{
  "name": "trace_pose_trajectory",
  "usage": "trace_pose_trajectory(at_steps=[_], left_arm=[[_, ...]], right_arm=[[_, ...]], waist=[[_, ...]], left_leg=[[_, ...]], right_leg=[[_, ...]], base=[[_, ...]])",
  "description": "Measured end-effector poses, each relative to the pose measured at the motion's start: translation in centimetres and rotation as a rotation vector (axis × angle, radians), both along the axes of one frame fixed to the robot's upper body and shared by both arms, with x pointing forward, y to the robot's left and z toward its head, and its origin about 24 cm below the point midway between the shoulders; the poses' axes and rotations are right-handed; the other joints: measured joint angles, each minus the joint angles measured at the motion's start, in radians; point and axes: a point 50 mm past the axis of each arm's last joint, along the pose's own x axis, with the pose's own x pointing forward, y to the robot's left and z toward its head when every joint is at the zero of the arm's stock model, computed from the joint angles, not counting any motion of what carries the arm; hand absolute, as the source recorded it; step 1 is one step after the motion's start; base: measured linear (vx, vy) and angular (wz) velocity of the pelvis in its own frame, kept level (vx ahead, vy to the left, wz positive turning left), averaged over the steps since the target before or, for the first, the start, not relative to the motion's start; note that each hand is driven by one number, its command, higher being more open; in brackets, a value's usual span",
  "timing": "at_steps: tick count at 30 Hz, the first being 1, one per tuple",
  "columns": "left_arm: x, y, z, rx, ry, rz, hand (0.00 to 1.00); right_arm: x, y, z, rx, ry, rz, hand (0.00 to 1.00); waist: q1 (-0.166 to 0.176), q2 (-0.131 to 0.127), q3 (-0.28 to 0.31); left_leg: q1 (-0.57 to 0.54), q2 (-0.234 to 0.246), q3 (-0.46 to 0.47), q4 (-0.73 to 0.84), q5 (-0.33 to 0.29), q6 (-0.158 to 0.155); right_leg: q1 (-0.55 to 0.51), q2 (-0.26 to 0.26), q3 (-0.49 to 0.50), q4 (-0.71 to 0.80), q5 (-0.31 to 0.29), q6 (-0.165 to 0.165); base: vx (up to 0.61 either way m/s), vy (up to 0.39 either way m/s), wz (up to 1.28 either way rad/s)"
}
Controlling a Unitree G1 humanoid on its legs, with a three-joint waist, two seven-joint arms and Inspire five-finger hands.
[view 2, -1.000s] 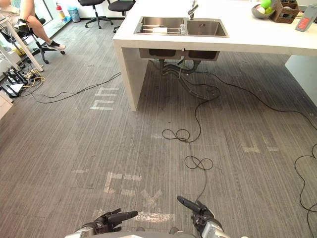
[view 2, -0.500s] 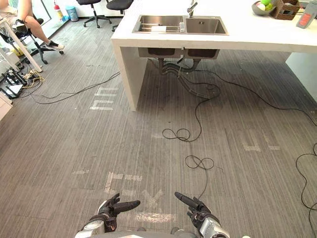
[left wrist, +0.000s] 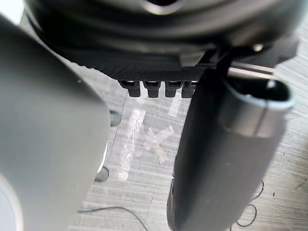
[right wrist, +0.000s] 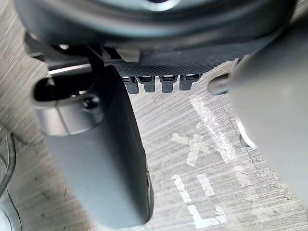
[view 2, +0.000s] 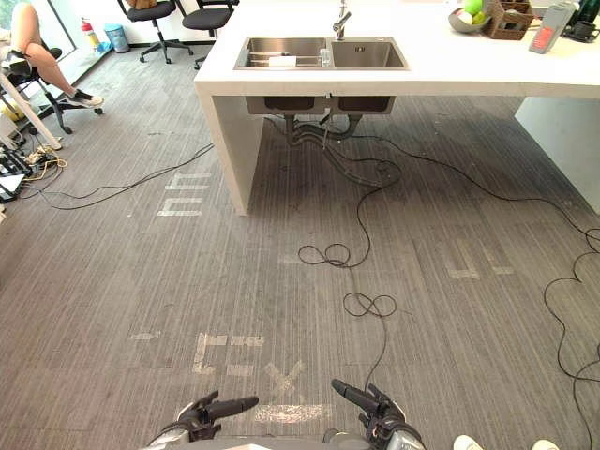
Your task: Walk over to the sink, pick up the cup, carry it to the dishwasher, place the cup inside the dishwasher, then close the dishwasher door
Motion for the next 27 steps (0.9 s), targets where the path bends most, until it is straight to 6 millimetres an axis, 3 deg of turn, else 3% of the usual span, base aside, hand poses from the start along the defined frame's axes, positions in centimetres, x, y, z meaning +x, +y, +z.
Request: trace_pose_trajectory(at_steps=[5,7,8,9,10,11,12,13,16,17,18,21,22,23,24,25,27], left_arm=[[-0.4,0.3,-0.2,-0.033,0.007,0.04,1.0],[-0.4,0.3,-0.2,-0.034,0.01,0.053,1.0],[-0.4,0.4,-0.3,-0.03,0.014,0.058,1.0],[-0.2,0.5,-0.3,-0.031,0.018,0.081,1.0],[-0.2,0.5,-0.3,-0.033,0.021,0.092,1.0],[-0.1,0.7,-0.2,-0.036,0.019,0.108,1.0],[0.2,1.1,-0.1,-0.027,0.007,0.117,1.0],[0.3,1.4,-0.1,-0.023,0.006,0.124,1.0],[0.7,1.7,0.1,-0.029,-0.005,0.142,1.0],[0.8,1.6,0.1,-0.039,-0.004,0.148,1.0],[0.8,1.6,0.1,-0.042,-0.005,0.152,1.0],[1.3,1.6,0.3,-0.046,-0.021,0.148,1.0],[1.6,1.7,0.5,-0.044,-0.034,0.144,1.0],[1.8,1.8,0.6,-0.038,-0.044,0.136,1.0],[1.9,1.8,0.7,-0.038,-0.047,0.136,1.0],[2.4,1.0,0.8,-0.06,-0.065,0.137,1.0],[3.5,-0.2,1.1,-0.093,-0.106,0.128,1.0]], right_arm=[[-0.4,-0.1,-0.2,0.015,0.021,-0.019,1.0],[-0.3,-0.2,-0.2,0.016,0.027,-0.019,1.0],[-0.2,-0.2,-0.2,0.013,0.027,-0.013,1.0],[-0.1,-0.3,-0.1,0.01,0.023,-0.01,1.0],[0.1,-0.4,-0.1,0.007,0.017,-0.007,1.0],[0.9,-0.9,0.2,-0.009,-0.007,-0.002,1.0],[1.2,-1.0,0.3,-0.016,-0.024,0.0,1.0],[1.1,-1.0,0.3,-0.017,-0.025,-0.003,1.0],[0.9,-1.2,0.3,-0.01,-0.034,-0.044,1.0],[1.1,-1.1,0.4,0.004,-0.047,-0.069,1.0],[1.2,-1.0,0.4,0.01,-0.052,-0.069,1.0],[1.7,-0.7,0.6,0.032,-0.08,-0.081,1.0],[2.0,-0.5,0.7,0.039,-0.099,-0.08,1.0],[2.3,-0.4,0.8,0.049,-0.115,-0.089,1.0],[2.3,-0.5,0.9,0.051,-0.122,-0.098,1.0],[2.7,-0.7,1.1,0.051,-0.135,-0.112,1.0],[3.1,-0.9,1.2,0.061,-0.146,-0.137,1.0]], waist=[[-0.003,-0.001,-0.002],[-0.002,-0.003,0.0],[-0.002,-0.005,0.002],[-0.001,-0.011,0.006],[-0.001,-0.012,0.007],[0.0,-0.017,0.013],[0.0,-0.03,0.026],[0.0,-0.041,0.032],[-0.004,-0.06,0.053],[-0.009,-0.047,0.06],[-0.009,-0.047,0.065],[-0.016,-0.041,0.078],[-0.017,-0.051,0.087],[-0.017,-0.066,0.089],[-0.017,-0.062,0.091],[-0.024,-0.039,0.095],[-0.029,-0.03,0.093]], left_leg=[[0.022,0.002,0.028,-0.013,0.0,0.0],[0.03,0.002,0.033,-0.013,-0.004,0.005],[0.037,0.002,0.034,-0.01,-0.009,0.012],[0.048,-0.001,0.036,0.017,-0.028,0.032],[0.048,-0.001,0.037,0.035,-0.041,0.035],[0.036,-0.001,0.039,0.09,-0.082,0.045],[0.026,-0.009,0.036,0.165,-0.131,0.053],[0.025,-0.011,0.03,0.198,-0.152,0.053],[0.062,-0.025,-0.018,0.216,-0.17,0.06],[0.07,-0.016,-0.036,0.212,-0.171,0.058],[0.071,-0.009,-0.044,0.212,-0.172,0.056],[0.086,0.037,-0.087,0.199,-0.182,0.02],[0.103,0.046,-0.098,0.187,-0.188,-0.006],[0.128,0.048,-0.102,0.182,-0.202,-0.037],[0.141,0.051,-0.103,0.181,-0.21,-0.049],[0.153,0.076,-0.103,0.175,-0.217,-0.055],[0.165,0.098,-0.103,0.167,-0.222,-0.058]], right_leg=[[0.002,0.004,0.019,0.006,0.001,-0.001],[-0.02,-0.003,0.019,0.069,-0.032,-0.001],[-0.038,-0.011,0.016,0.129,-0.063,0.006],[-0.086,-0.041,0.001,0.281,-0.123,0.036],[-0.113,-0.055,-0.003,0.355,-0.141,0.052],[-0.186,-0.092,-0.014,0.541,-0.165,0.045],[-0.253,-0.152,-0.038,0.733,-0.16,0.002],[-0.271,-0.169,-0.037,0.787,-0.146,-0.011],[-0.317,-0.206,-0.025,0.952,-0.104,0.001],[-0.323,-0.183,-0.01,0.896,-0.165,0.014],[-0.324,-0.172,-0.004,0.836,-0.174,0.013],[-0.345,-0.111,0.015,0.505,-0.142,0.018],[-0.34,-0.106,0.031,0.345,-0.073,0.038],[-0.32,-0.112,0.033,0.282,0.083,0.069],[-0.315,-0.106,0.026,0.283,0.124,0.033],[-0.323,-0.088,0.014,0.33,0.081,-0.016],[-0.362,-0.081,0.004,0.44,-0.011,-0.033]], base=[[0.01,-0.008,-0.18],[0.0,-0.003,-0.03],[0.0,0.0,0.0],[-0.04,0.032,-0.02],[-0.06,0.035,-0.07],[-0.07,0.024,-0.05],[-0.05,0.018,0.01],[0.01,0.0,0.21],[0.11,-0.054,0.38],[0.09,-0.071,0.35],[0.14,-0.108,0.43],[0.23,-0.177,0.44],[0.32,-0.238,0.29],[0.34,-0.25,0.2],[0.33,-0.238,0.11],[0.29,-0.211,0.09],[0.26,-0.216,0.1]])
